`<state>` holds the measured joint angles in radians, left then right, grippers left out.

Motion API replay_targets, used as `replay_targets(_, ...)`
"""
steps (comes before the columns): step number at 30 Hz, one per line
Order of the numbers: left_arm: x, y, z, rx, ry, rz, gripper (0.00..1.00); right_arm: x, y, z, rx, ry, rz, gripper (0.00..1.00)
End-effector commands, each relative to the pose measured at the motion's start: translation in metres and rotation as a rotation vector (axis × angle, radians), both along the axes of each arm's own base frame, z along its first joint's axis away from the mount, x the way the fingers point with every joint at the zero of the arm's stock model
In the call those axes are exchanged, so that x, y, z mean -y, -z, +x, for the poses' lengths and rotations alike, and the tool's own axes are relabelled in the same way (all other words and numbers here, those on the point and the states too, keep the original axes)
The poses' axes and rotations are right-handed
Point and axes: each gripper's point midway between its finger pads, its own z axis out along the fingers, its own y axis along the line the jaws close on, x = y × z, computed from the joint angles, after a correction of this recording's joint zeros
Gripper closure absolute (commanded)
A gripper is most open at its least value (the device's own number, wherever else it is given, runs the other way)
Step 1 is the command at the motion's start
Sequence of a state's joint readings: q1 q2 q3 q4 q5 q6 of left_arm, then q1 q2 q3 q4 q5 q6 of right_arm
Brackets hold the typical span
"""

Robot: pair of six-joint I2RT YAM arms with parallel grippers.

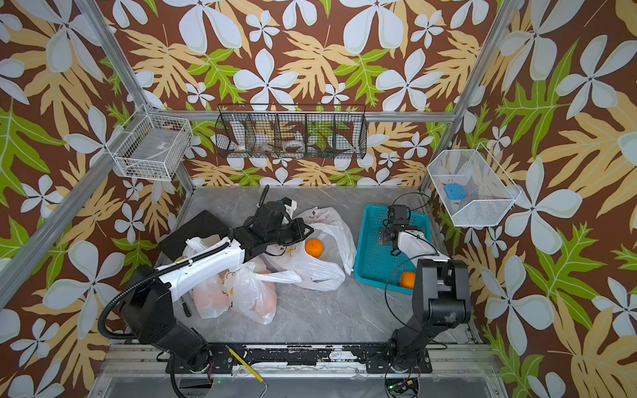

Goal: Place the oranges into plastic bags & tie knots
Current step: Pick up the orange from the basket.

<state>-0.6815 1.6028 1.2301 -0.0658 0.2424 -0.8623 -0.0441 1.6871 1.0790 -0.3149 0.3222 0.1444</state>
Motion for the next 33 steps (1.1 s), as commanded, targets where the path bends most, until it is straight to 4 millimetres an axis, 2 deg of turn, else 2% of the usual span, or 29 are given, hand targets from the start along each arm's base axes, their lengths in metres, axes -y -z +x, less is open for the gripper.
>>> replay_targets(1, 0.001, -0.009, 0.001, 0.030, 0.006, -0.018, 1.00, 0.018, 0.006, 0.014, -0.012, 0.034, -0.071, 0.01)
replay_targets(9, 0.001, -0.008, 0.000, 0.033, 0.013, -0.009, 1.00, 0.019, 0.038, 0.040, -0.035, 0.011, 0.005, 0.01)
replay_targets(14, 0.001, -0.007, -0.001, 0.029, 0.017, -0.007, 1.00, 0.018, 0.047, 0.053, -0.035, -0.007, 0.016, 0.13)
replay_targets(16, 0.001, -0.008, -0.001, 0.029, 0.018, -0.008, 1.00, 0.017, 0.049, 0.058, -0.028, -0.013, 0.026, 0.15)
replay_targets(20, 0.002, -0.007, -0.001, 0.027, 0.019, -0.009, 1.00, 0.014, 0.050, 0.066, -0.007, -0.021, 0.040, 0.28)
replay_targets(24, 0.002, -0.008, -0.001, 0.026, 0.021, -0.011, 1.00, 0.013, 0.039, 0.068, 0.037, -0.027, 0.040, 0.39)
replay_targets(28, 0.002, -0.008, -0.001, 0.027, 0.022, -0.009, 1.00, 0.006, 0.019, 0.061, 0.078, -0.048, 0.071, 0.43)
replay_targets(30, 0.002, -0.009, -0.001, 0.028, 0.023, -0.011, 1.00, -0.004, 0.005, 0.053, 0.114, -0.065, 0.119, 0.44)
replay_targets(33, 0.002, -0.010, -0.002, 0.032, 0.025, -0.011, 1.00, -0.032, -0.024, 0.031, 0.178, -0.125, 0.227, 0.45)
